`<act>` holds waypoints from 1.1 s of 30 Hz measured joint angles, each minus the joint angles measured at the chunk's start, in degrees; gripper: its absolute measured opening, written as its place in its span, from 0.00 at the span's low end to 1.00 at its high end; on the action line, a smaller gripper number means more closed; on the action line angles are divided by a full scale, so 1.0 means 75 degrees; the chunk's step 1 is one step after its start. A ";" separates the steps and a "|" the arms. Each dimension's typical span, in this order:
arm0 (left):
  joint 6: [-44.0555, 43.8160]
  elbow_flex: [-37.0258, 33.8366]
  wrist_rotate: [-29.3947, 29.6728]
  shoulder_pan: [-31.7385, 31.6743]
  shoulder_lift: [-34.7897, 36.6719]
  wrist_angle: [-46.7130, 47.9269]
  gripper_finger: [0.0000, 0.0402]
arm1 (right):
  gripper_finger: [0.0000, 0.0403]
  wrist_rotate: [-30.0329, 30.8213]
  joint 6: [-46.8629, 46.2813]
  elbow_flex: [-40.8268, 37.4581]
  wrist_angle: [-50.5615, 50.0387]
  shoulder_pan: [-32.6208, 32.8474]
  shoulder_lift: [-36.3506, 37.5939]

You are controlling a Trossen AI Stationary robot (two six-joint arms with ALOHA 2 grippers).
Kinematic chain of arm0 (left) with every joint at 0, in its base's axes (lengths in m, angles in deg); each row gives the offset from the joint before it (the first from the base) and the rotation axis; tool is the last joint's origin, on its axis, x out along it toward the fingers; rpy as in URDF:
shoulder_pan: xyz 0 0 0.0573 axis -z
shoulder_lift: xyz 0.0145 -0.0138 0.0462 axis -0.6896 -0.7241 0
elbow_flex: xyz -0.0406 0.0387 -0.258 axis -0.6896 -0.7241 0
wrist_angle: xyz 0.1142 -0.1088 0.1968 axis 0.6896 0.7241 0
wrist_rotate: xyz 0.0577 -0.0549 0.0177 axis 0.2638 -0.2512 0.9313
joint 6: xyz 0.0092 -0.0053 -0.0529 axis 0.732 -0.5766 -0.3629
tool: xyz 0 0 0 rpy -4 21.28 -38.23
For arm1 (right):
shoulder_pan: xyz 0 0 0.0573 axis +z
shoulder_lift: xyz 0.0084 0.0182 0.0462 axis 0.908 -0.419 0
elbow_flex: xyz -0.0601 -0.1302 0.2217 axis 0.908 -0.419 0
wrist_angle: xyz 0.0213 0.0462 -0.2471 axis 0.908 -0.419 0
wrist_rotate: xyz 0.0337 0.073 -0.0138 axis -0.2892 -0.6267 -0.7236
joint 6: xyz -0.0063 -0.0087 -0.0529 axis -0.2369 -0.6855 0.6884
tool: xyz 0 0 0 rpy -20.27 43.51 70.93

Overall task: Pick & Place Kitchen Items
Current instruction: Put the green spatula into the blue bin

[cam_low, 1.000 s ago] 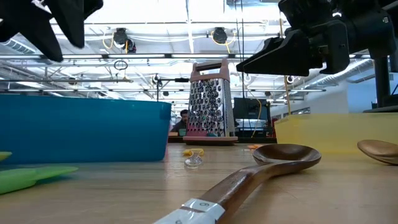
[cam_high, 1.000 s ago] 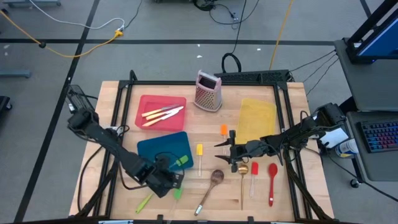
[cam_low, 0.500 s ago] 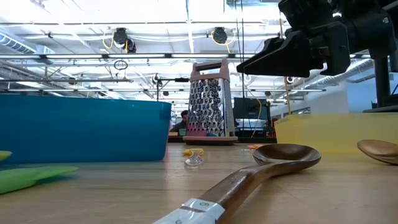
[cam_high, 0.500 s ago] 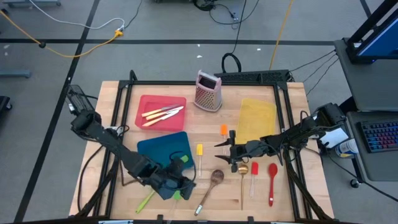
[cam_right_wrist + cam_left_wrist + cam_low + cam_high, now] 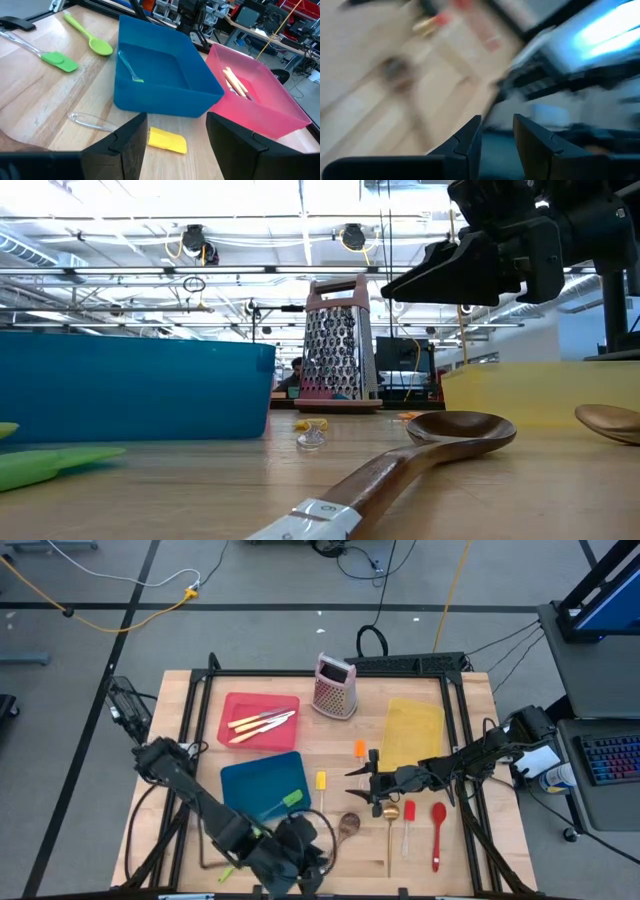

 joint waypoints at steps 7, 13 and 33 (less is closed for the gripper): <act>-0.1597 0.0147 -0.0035 -0.0132 -0.0384 0.2443 0.29 | 0.49 0.0001 0.0025 0.0000 0.0005 0.0000 0.0000; -0.1637 0.0136 -0.0348 -0.0157 -0.0927 0.2344 0.29 | 0.49 0.0003 0.0234 0.0000 0.0139 0.0002 0.0000; -0.2729 0.0130 -0.3603 -0.0490 -0.2287 0.3157 0.30 | 0.49 -0.1792 0.0983 0.0000 0.0178 0.0002 0.0000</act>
